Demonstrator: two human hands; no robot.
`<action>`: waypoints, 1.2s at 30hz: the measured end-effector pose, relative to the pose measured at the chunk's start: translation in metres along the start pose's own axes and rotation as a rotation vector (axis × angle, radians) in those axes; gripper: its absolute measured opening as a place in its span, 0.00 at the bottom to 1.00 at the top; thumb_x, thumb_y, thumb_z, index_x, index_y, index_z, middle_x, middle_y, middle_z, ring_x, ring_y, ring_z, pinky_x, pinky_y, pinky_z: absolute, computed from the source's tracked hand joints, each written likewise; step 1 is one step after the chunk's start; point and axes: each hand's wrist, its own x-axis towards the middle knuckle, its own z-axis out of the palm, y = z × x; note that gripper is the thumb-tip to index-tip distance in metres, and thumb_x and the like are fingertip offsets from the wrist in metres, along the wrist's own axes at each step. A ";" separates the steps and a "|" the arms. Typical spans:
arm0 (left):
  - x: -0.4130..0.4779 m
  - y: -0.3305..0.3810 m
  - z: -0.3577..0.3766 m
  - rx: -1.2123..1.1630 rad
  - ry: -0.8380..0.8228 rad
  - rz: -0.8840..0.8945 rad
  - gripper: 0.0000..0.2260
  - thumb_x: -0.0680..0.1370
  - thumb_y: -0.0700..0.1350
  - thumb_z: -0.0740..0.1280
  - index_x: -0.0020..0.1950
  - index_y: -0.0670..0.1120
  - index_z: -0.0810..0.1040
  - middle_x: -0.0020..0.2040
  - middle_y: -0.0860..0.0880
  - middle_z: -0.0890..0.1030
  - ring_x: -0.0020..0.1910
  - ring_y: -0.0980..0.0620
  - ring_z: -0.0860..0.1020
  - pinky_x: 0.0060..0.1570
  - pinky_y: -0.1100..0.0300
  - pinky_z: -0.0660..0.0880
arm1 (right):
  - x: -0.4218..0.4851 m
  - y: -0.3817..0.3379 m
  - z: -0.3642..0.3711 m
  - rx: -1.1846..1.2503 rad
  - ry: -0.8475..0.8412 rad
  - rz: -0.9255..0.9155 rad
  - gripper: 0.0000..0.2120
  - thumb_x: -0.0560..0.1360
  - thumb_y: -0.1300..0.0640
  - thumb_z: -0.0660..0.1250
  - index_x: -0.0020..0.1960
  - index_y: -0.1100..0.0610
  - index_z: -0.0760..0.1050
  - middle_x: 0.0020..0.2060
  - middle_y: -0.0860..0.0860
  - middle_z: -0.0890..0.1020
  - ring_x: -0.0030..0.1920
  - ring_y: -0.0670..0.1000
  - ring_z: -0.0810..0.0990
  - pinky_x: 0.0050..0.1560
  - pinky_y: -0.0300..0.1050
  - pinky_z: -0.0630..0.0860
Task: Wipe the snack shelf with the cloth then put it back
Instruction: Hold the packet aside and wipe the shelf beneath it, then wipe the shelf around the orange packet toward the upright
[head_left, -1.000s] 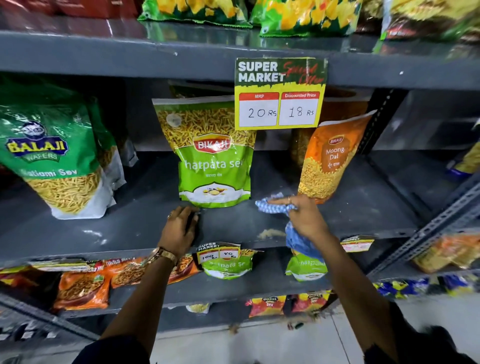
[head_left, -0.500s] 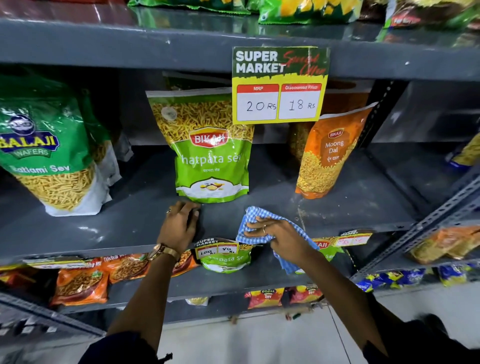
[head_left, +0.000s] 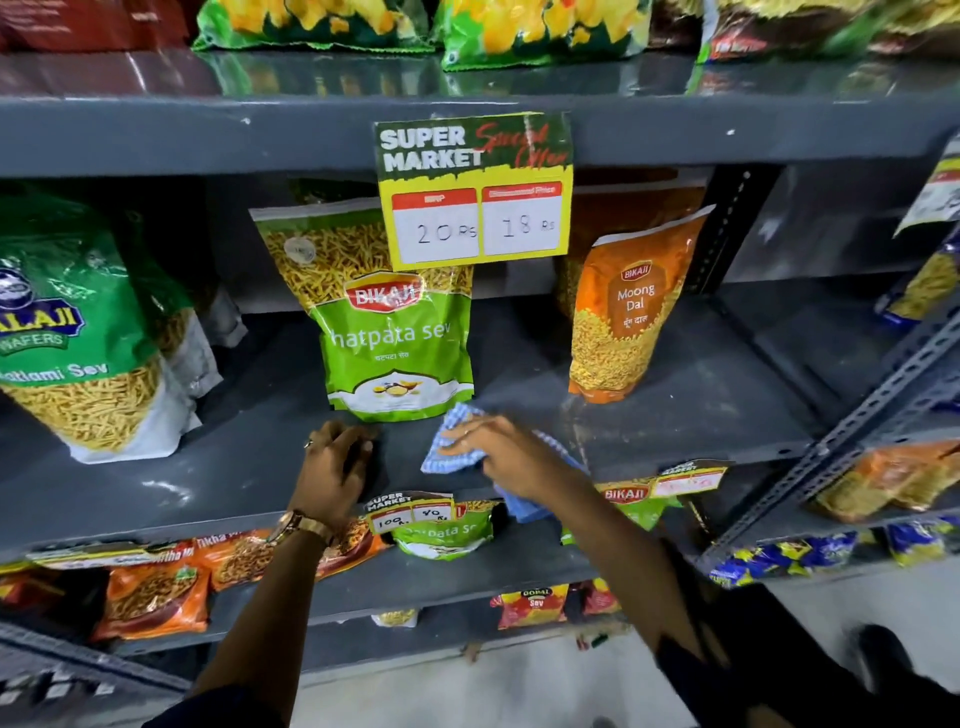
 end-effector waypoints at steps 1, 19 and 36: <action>0.001 0.000 0.002 0.019 -0.001 0.019 0.13 0.74 0.44 0.60 0.52 0.41 0.80 0.43 0.42 0.74 0.44 0.43 0.71 0.43 0.59 0.61 | 0.000 0.005 0.009 -0.057 -0.024 -0.014 0.25 0.66 0.70 0.56 0.59 0.56 0.77 0.62 0.57 0.78 0.65 0.59 0.72 0.69 0.59 0.64; 0.110 0.186 0.083 -0.491 -0.219 -0.221 0.37 0.59 0.58 0.77 0.62 0.45 0.72 0.53 0.48 0.78 0.51 0.53 0.77 0.51 0.61 0.75 | -0.040 0.111 -0.072 -0.058 -0.097 -0.067 0.28 0.65 0.70 0.54 0.63 0.58 0.73 0.66 0.59 0.74 0.67 0.59 0.70 0.67 0.57 0.68; 0.168 0.204 0.145 -0.468 -0.405 -0.172 0.37 0.55 0.47 0.83 0.61 0.48 0.74 0.57 0.49 0.81 0.55 0.52 0.78 0.57 0.50 0.76 | -0.073 0.166 -0.111 0.081 -0.040 -0.085 0.35 0.59 0.73 0.52 0.59 0.51 0.77 0.63 0.49 0.77 0.66 0.44 0.71 0.71 0.43 0.65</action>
